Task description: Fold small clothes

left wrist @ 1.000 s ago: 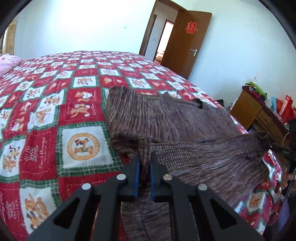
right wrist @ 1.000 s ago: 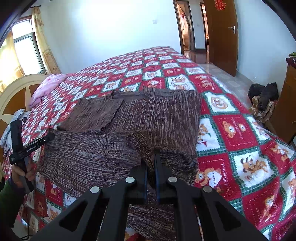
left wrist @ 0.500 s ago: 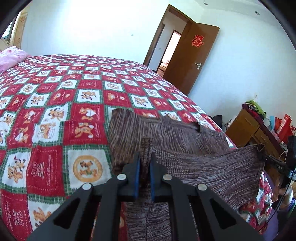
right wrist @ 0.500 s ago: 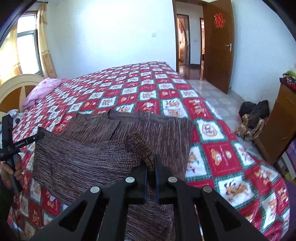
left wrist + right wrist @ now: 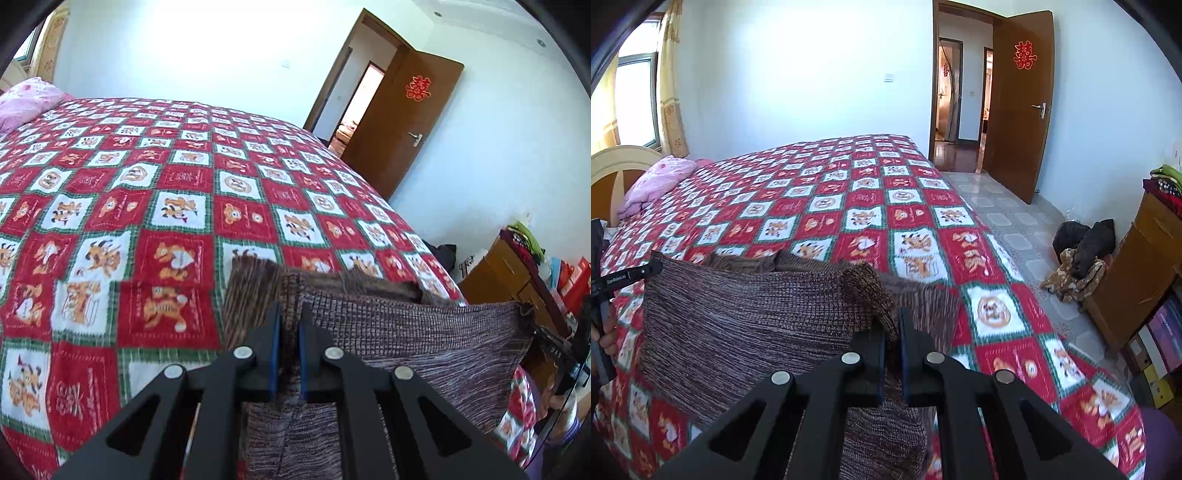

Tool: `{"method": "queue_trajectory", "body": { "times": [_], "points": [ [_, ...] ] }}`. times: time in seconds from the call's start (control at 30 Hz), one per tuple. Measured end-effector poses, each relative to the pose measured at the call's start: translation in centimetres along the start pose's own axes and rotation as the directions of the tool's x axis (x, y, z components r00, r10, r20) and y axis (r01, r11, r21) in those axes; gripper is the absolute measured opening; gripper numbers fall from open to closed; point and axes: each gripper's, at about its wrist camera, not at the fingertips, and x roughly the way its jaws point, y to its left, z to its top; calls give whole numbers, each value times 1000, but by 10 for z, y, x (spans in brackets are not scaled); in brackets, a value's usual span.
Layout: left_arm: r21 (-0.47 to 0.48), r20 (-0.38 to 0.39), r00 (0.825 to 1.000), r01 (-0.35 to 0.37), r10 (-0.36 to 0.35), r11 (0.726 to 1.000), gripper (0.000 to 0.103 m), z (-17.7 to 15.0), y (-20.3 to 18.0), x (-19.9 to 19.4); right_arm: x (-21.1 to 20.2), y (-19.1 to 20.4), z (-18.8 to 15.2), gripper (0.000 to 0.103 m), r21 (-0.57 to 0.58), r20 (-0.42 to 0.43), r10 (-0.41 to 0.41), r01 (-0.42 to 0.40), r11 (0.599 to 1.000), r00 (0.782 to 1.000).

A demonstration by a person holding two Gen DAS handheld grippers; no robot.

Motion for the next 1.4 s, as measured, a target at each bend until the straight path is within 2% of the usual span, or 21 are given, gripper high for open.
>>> {"method": "queue_trajectory", "body": {
  "times": [0.27, 0.57, 0.73, 0.87, 0.97, 1.2, 1.3, 1.33, 1.4],
  "points": [
    [-2, 7, 1000, -29, 29, 1000, 9, 26, -3, 37, 47, -7, 25, 6, -3, -1, -55, 55, 998, 998],
    [-28, -17, 998, -58, 57, 998, 9, 45, -1, 88, 105, -20, 38, 6, 27, -25, -103, 104, 994, 994],
    [-31, -58, 993, -103, 101, 994, 9, 40, 6, 117, 146, -32, 28, 6, 45, -72, -137, 140, 989, 988],
    [-54, -132, 983, -137, 129, 989, 10, 24, 16, 139, 172, -39, 10, 6, 60, -131, -126, 135, 989, 983],
    [-67, -126, 984, -135, 126, 989, 12, 24, 18, 137, 174, -40, 8, 6, 68, -134, -109, 119, 991, 985],
    [-42, -130, 979, -161, 154, 986, 13, 25, 13, 142, 183, -34, 6, 8, 26, -158, -145, 151, 988, 977],
    [-67, -144, 981, -137, 127, 988, 15, 27, 18, 139, 171, -47, 7, 13, 115, -123, -113, 128, 985, 986],
    [-65, -153, 981, -129, 118, 989, 20, 26, 18, 133, 151, -60, 7, 13, 214, -59, -113, 123, 969, 992],
    [-30, -130, 985, -118, 113, 993, 39, 20, 14, 110, 105, -83, 1, 13, 398, 39, -206, 173, 901, 978]
  ]
}}
